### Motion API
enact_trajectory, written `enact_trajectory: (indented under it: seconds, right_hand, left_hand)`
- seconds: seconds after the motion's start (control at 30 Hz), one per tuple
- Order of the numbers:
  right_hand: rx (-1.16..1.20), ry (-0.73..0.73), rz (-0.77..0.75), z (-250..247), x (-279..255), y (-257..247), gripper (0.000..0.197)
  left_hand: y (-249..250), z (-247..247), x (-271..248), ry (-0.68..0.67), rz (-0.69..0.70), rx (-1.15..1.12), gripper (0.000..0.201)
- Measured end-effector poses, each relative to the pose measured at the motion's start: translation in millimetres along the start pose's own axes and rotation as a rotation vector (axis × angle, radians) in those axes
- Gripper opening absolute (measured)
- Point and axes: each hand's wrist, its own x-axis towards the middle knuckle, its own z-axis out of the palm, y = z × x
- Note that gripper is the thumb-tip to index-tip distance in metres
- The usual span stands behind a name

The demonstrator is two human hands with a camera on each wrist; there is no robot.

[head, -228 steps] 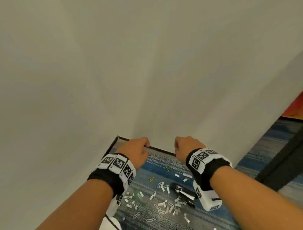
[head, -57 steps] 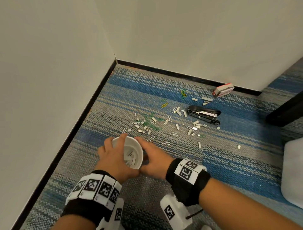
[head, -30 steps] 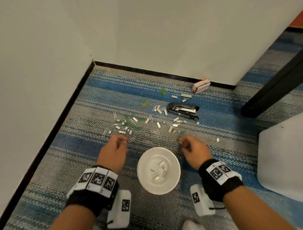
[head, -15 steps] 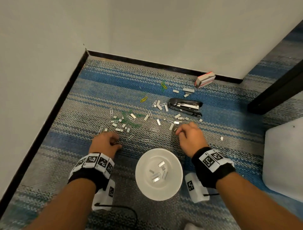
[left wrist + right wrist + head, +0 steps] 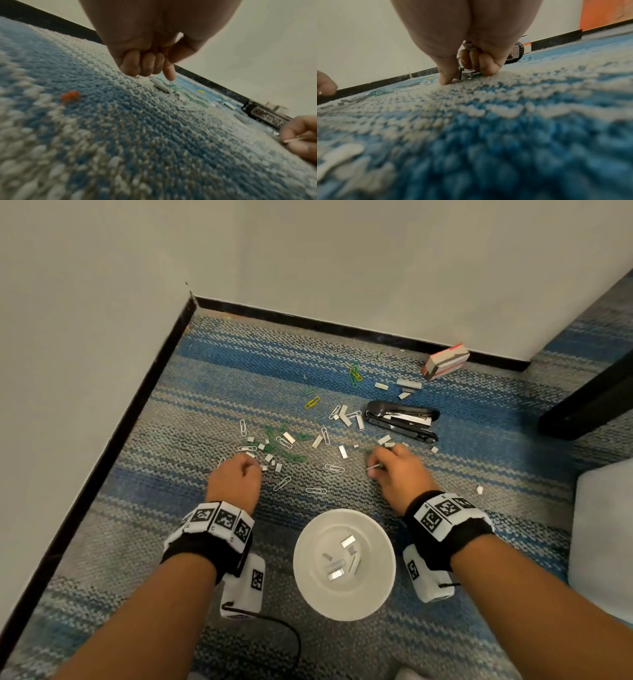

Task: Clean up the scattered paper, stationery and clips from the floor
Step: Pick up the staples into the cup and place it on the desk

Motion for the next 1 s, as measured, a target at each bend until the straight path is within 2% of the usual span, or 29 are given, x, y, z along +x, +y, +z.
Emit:
enact_trajectory:
  seconds: [0.03, 0.13, 0.2, 0.27, 0.37, 0.43, 0.53, 0.6, 0.7, 0.77, 0.83, 0.9, 0.97, 1.0]
  right_hand:
    - [0.034, 0.023, -0.005, -2.0, -1.8, 0.6, 0.011]
    - [0.302, 0.112, 0.069, -7.1, -8.9, 1.8, 0.003]
    - [0.56, 0.162, 0.194, -6.8, -13.2, 4.7, 0.018]
    - [0.681, 0.212, 0.265, -6.6, -17.4, 6.6, 0.021]
    - [0.553, 0.207, 0.237, -5.9, -20.6, 11.2, 0.02]
    - [0.353, 0.158, 0.172, -5.2, -21.1, 10.3, 0.004]
    - [0.089, 0.086, 0.116, 2.7, -15.6, 10.8, 0.023]
    - [0.08, 0.089, 0.135, 5.1, -11.4, 10.0, 0.022]
    - [0.16, 0.095, 0.169, 1.7, -14.1, 10.5, 0.018]
    - [0.237, 0.104, 0.187, -1.9, -18.8, 11.0, 0.016]
    - [0.417, 0.133, 0.249, -3.1, -21.9, 12.9, 0.018]
    - [0.656, 0.157, 0.293, -9.5, -26.3, 10.4, 0.026]
    - [0.772, 0.102, 0.243, -24.4, -34.1, 2.9, 0.031]
    - [0.754, 0.042, 0.183, -34.5, -40.0, -3.4, 0.031]
  left_hand:
    - [1.6, 2.1, 0.6, -0.007, 0.014, 0.037, 0.011]
    - [-3.0, 8.2, 2.5, -0.025, 0.106, 0.111, 0.032]
    - [-6.6, 10.9, 4.8, -0.009, 0.116, 0.082, 0.031]
    - [-9.1, 11.5, 7.7, 0.018, 0.116, 0.068, 0.023]
    - [-9.6, 10.1, 7.7, 0.035, 0.141, 0.109, 0.015]
    - [-6.2, 8.4, 3.7, 0.055, 0.151, 0.136, 0.018]
    - [0.3, 3.4, -2.7, 0.066, 0.086, 0.073, 0.022]
    - [7.6, -1.1, -9.2, -0.04, -0.041, -0.047, 0.027]
    - [25.1, -6.2, -20.9, -0.234, -0.253, -0.51, 0.026]
    - [37.8, -8.8, -31.5, -0.327, -0.318, -0.729, 0.025]
    - [53.1, -14.8, -43.3, -0.418, -0.252, -0.762, 0.022]
    - [64.7, -22.2, -54.4, -0.482, -0.126, -0.696, 0.024]
    - [72.8, -29.7, -66.7, -0.52, 0.02, -0.549, 0.028]
    - [74.6, -31.8, -73.5, -0.545, 0.104, -0.453, 0.03]
